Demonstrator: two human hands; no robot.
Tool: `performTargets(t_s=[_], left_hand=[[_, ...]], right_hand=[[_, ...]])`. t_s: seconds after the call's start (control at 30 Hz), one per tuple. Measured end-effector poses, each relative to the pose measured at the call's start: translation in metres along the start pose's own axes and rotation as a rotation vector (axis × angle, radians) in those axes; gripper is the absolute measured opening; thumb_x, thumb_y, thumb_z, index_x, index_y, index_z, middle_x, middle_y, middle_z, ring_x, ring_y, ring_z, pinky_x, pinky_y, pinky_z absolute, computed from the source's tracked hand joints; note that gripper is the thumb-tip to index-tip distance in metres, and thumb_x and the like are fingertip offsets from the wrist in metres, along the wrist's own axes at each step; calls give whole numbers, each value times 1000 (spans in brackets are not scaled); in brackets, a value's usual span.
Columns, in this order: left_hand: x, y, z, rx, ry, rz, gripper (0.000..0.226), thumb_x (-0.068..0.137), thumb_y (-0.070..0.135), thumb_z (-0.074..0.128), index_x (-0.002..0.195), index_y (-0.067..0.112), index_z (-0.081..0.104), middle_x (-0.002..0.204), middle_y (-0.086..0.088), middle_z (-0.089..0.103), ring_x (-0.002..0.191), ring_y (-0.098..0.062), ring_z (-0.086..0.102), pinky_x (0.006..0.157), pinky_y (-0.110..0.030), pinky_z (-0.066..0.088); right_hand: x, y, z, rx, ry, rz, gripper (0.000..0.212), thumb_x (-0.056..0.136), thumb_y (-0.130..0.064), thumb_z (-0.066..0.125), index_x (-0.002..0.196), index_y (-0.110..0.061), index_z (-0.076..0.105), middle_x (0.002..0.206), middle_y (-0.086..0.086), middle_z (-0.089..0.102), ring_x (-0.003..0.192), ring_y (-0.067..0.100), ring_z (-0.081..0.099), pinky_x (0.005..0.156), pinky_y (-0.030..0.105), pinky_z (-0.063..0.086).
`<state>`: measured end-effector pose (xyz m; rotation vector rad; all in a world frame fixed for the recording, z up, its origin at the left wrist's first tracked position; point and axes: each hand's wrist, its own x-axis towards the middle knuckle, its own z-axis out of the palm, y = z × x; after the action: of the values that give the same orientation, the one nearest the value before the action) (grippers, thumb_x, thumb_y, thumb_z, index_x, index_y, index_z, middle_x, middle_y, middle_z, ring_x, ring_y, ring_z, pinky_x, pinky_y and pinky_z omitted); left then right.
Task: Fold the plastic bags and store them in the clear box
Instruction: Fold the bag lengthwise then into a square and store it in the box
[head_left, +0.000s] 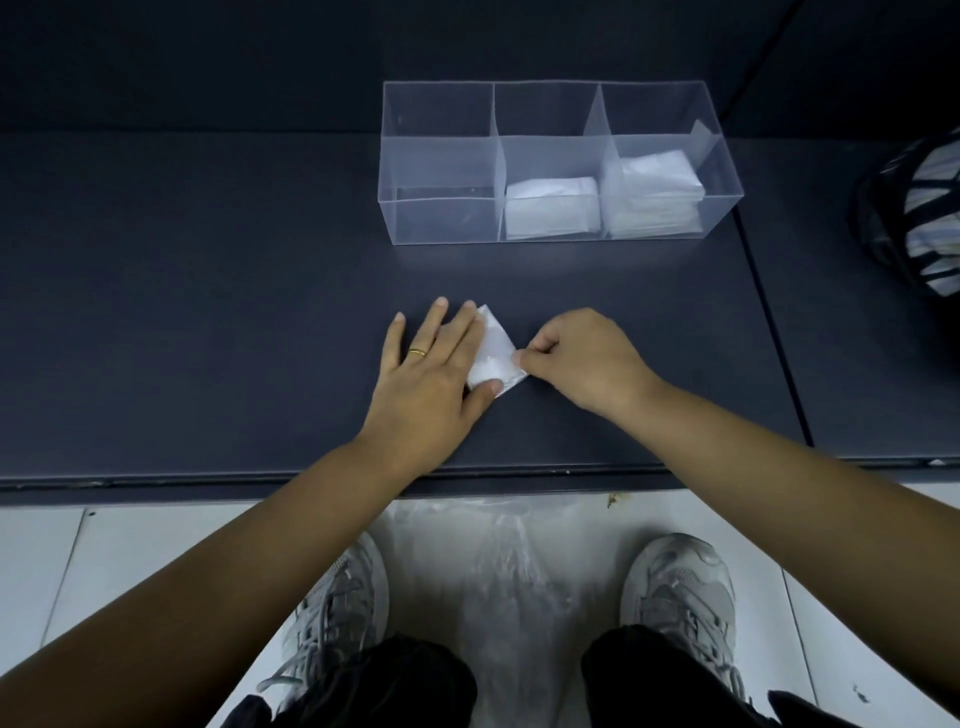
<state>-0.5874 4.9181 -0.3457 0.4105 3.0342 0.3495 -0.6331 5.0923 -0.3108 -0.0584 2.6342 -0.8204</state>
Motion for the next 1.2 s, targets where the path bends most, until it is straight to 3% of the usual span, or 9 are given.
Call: performTargets(t_s=[0.23, 0.47, 0.77, 0.9, 0.97, 1.03, 1.07, 1.13, 1.2], left_hand=[[-2, -5, 9, 84, -80, -133, 93, 79, 77, -2, 153, 21, -7, 161, 4, -8, 146, -18, -16, 116, -48, -14], [-11, 16, 12, 54, -47, -303, 100, 76, 75, -10, 152, 10, -7, 161, -4, -9, 147, -18, -16, 117, -49, -10], [-10, 9, -15, -437, -95, -354, 117, 63, 85, 33, 153, 18, -1, 161, 6, -8, 144, -6, -16, 117, -36, -15], [0, -2, -52, -558, -158, -53, 123, 58, 72, 66, 152, 32, -3, 155, 27, -6, 135, 14, -19, 115, -22, -12], [7, 1, -64, -534, -228, 90, 109, 62, 53, 81, 149, 37, 18, 146, 36, 13, 129, 27, -8, 108, -5, -8], [13, 6, -68, -600, -242, 97, 58, 69, 39, 82, 121, 35, 57, 118, 30, 54, 115, 17, 40, 104, -9, 26], [14, 9, -69, -670, -223, 54, 31, 73, 34, 81, 100, 31, 67, 93, 25, 63, 90, 9, 54, 88, -13, 41], [15, 12, -67, -833, -160, -31, 13, 79, 27, 77, 72, 23, 67, 61, 17, 58, 58, 2, 49, 58, -12, 39], [15, 15, -63, -925, -121, -91, 20, 81, 24, 76, 65, 21, 64, 53, 16, 53, 50, 2, 43, 50, -9, 32]], right_hand=[[-19, -4, 20, -53, 144, 10, 23, 86, -44, 63, 86, -22, 55, 85, -7, 56, 77, 14, 53, 64, 29, 39], [-22, -22, 28, 127, 232, -23, 10, 83, -25, 66, 83, -19, 58, 82, -8, 60, 80, 14, 59, 71, 30, 48], [-17, -12, 10, 435, 77, -62, 32, 79, 0, 66, 97, -20, 48, 88, 0, 59, 69, 6, 53, 67, 21, 47], [-31, -8, -25, 322, -112, -338, 34, 81, 2, 65, 98, -23, 50, 83, -3, 57, 70, 8, 51, 70, 22, 47], [-38, -11, -38, 291, -168, -419, 35, 80, 3, 65, 99, -23, 51, 83, -2, 58, 74, 13, 54, 72, 24, 49], [-40, -11, -50, 310, -170, -435, 36, 80, 4, 66, 101, -22, 53, 82, -2, 59, 76, 17, 56, 74, 26, 49], [-40, -10, -55, 342, -155, -415, 36, 80, 4, 67, 104, -21, 55, 82, -1, 59, 75, 18, 56, 74, 27, 49], [-36, -4, -61, 452, -111, -316, 34, 81, -5, 73, 109, -19, 60, 84, 1, 61, 74, 15, 56, 75, 25, 50], [-33, 1, -63, 522, -105, -210, 21, 81, -16, 74, 101, -17, 68, 86, 2, 67, 78, 11, 59, 80, 24, 52]])
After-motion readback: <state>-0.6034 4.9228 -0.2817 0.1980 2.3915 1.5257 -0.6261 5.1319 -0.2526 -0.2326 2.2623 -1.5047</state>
